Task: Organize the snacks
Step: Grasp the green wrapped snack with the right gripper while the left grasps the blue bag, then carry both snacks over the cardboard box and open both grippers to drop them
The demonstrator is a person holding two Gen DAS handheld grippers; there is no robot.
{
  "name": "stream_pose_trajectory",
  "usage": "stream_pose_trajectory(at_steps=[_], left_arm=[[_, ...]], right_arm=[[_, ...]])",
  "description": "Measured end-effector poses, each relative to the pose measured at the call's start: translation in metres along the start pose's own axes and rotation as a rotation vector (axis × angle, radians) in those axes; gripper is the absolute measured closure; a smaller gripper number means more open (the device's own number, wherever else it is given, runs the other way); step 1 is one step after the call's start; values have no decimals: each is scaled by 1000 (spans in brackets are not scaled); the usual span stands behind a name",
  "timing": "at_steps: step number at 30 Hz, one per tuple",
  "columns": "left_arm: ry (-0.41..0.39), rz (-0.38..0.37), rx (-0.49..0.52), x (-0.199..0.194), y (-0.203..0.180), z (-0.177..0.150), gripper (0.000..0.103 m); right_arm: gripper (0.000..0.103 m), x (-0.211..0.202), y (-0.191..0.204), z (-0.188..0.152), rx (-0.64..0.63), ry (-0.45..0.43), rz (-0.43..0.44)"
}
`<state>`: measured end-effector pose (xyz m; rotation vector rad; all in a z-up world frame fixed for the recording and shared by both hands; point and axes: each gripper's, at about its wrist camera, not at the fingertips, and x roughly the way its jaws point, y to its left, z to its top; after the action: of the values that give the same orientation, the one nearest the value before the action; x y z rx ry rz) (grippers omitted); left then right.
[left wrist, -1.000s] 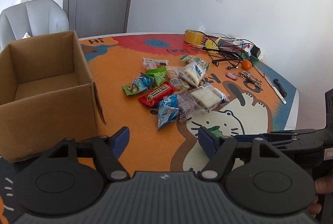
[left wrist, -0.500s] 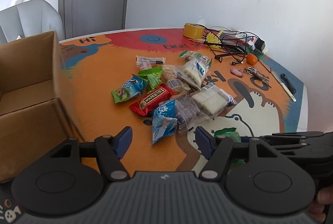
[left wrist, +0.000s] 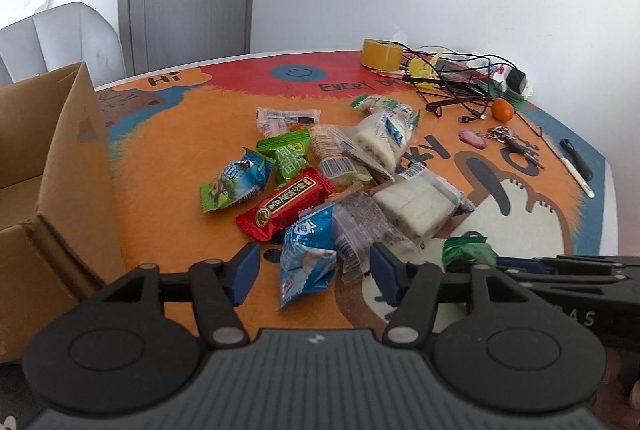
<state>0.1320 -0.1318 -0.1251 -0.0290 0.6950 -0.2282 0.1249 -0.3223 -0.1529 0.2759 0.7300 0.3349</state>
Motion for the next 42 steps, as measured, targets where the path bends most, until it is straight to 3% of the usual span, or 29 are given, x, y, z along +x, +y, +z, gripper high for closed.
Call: stream_pose_trajectory(at_steps=[5, 9, 13, 15, 18, 42], left_arm=[[-11, 20, -1, 6, 0, 1, 46], [-18, 8, -6, 9, 0, -1, 48], [-5, -18, -19, 11, 1, -4, 73], [-2, -18, -26, 9, 2, -6, 74], [-15, -15, -37, 1, 4, -7, 74], [-211, 54, -79, -94, 30, 15, 74]], right_arm=[[68, 3, 3, 2, -7, -4, -21], [61, 4, 11, 2, -48, 9, -41], [62, 3, 18, -2, -80, -1, -70], [69, 3, 20, -3, -90, -6, -90], [71, 2, 20, -3, -83, 2, -68], [72, -26, 86, 21, -162, -120, 64]])
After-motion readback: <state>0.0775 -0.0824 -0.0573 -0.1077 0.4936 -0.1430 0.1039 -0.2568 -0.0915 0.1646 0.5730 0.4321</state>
